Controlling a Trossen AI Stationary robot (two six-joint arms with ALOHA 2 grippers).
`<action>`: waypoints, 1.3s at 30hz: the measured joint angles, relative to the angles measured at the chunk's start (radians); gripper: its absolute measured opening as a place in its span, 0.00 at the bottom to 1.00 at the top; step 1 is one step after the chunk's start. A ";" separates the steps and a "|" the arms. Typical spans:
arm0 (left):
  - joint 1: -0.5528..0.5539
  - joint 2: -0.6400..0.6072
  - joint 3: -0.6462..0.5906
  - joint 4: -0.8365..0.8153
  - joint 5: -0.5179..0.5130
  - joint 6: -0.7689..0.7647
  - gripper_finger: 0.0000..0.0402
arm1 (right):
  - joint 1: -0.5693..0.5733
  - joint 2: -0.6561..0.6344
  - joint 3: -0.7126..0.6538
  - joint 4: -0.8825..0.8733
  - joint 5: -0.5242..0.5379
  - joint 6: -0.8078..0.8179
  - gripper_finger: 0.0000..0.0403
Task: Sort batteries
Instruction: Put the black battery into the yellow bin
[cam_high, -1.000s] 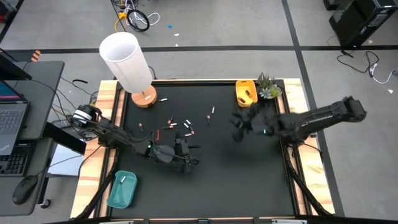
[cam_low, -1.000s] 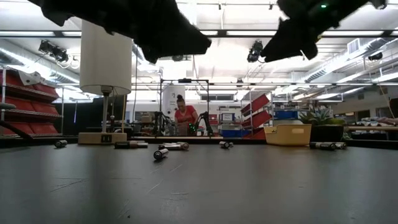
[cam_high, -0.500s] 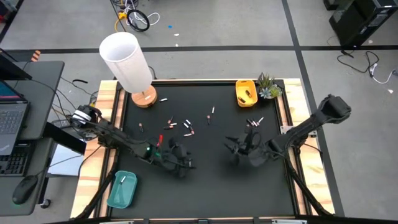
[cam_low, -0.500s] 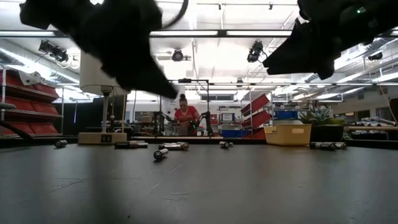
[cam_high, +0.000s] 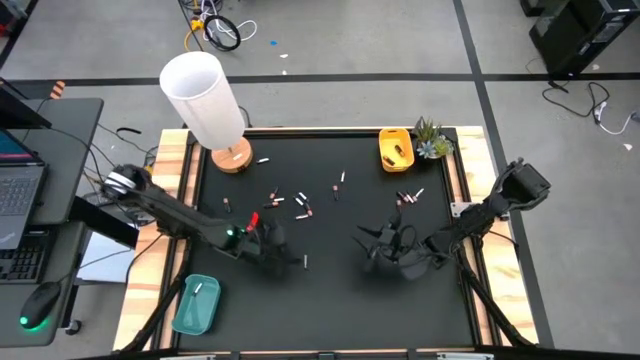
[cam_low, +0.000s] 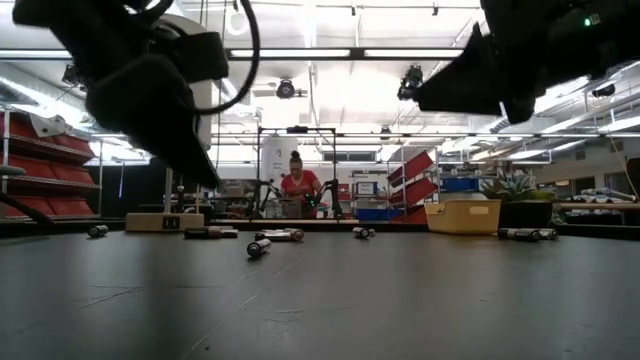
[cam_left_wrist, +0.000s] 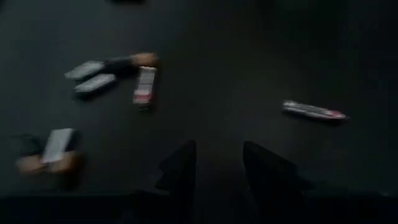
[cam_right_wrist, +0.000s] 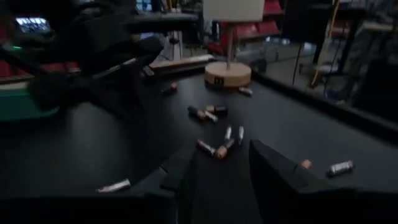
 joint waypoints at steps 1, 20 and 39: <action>0.006 -0.035 0.002 -0.041 -0.003 0.000 0.37 | 0.000 -0.001 0.000 0.022 0.002 -0.033 0.33; 0.196 -0.079 0.003 -0.163 -0.027 0.200 0.32 | -0.009 -0.017 0.001 0.099 -0.033 -0.159 0.22; 0.442 -0.085 -0.154 -0.032 0.198 0.420 0.28 | 0.029 -0.017 0.001 0.104 -0.010 -0.226 0.15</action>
